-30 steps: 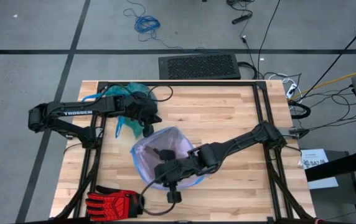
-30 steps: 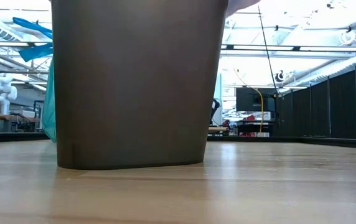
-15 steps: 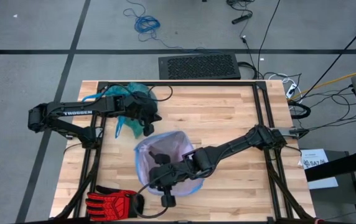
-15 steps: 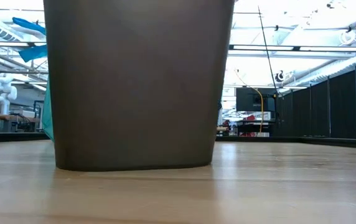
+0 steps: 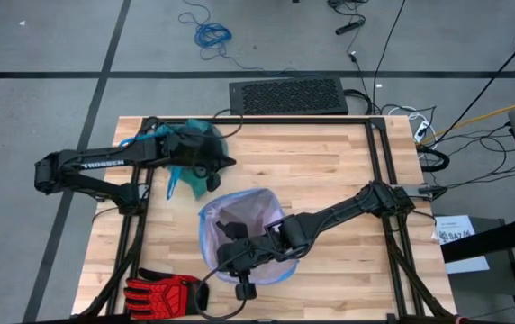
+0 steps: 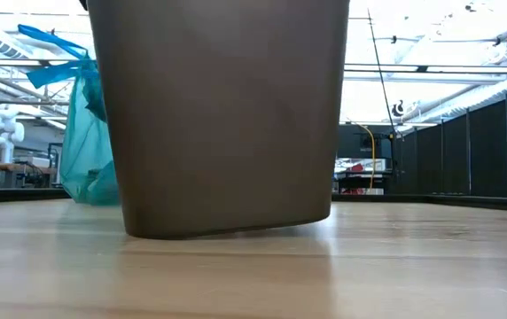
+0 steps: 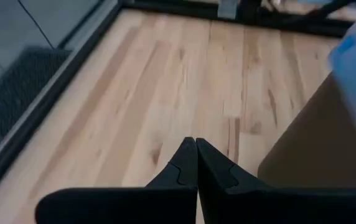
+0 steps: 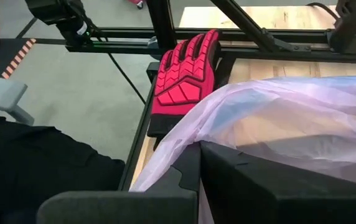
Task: Place trash/remove bag and relplace
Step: Insert the trash bag into the trash bin
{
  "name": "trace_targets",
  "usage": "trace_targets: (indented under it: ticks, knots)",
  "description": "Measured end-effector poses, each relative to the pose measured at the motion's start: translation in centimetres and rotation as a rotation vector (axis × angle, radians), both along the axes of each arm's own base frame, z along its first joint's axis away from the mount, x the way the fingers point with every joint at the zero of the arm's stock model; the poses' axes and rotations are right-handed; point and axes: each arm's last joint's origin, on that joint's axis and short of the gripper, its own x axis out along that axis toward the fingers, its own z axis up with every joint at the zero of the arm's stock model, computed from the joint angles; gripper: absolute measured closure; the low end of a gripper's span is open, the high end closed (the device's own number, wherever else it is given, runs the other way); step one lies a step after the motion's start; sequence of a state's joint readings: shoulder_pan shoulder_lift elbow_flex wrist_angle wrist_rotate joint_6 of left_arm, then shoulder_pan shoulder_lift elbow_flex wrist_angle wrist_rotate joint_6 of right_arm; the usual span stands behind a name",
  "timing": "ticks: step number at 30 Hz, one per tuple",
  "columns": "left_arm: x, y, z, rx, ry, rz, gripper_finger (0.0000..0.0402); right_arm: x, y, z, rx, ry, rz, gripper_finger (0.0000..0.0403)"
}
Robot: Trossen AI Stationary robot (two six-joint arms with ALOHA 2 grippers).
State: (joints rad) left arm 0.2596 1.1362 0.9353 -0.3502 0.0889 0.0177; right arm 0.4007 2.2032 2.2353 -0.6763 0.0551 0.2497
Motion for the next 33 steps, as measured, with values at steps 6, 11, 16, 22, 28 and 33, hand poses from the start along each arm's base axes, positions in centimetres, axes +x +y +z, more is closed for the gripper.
trace_targets:
  ticks: [6,11,16,22,28,33]
  knots:
    - [-1.7,-0.5,2.5,0.051,-0.088,-0.015,0.0401,0.0,-0.3,0.0,-0.004,0.007,0.001,0.0403]
    - [-4.0,-1.9,5.2,0.076,-0.225,-0.168,0.0401,-0.1,-0.4,0.0,-0.010,0.017,0.001,0.0403]
    - [-6.7,-5.9,6.9,0.193,-0.338,-0.500,0.0401,-0.2,-0.5,0.1,-0.013,0.032,0.003,0.0403]
    - [-8.3,-10.2,6.0,0.315,-0.234,-0.631,0.0401,-0.6,-0.7,-0.3,-0.030,0.084,-0.002,0.0403]
    - [-8.6,-14.2,3.1,0.439,-0.050,-0.574,0.0402,-0.8,-0.9,0.1,-0.023,0.088,-0.012,0.0403]
    - [-8.1,-17.0,2.2,0.563,-0.043,-0.514,0.0402,-1.0,-1.4,0.6,-0.025,0.089,-0.022,0.0403]
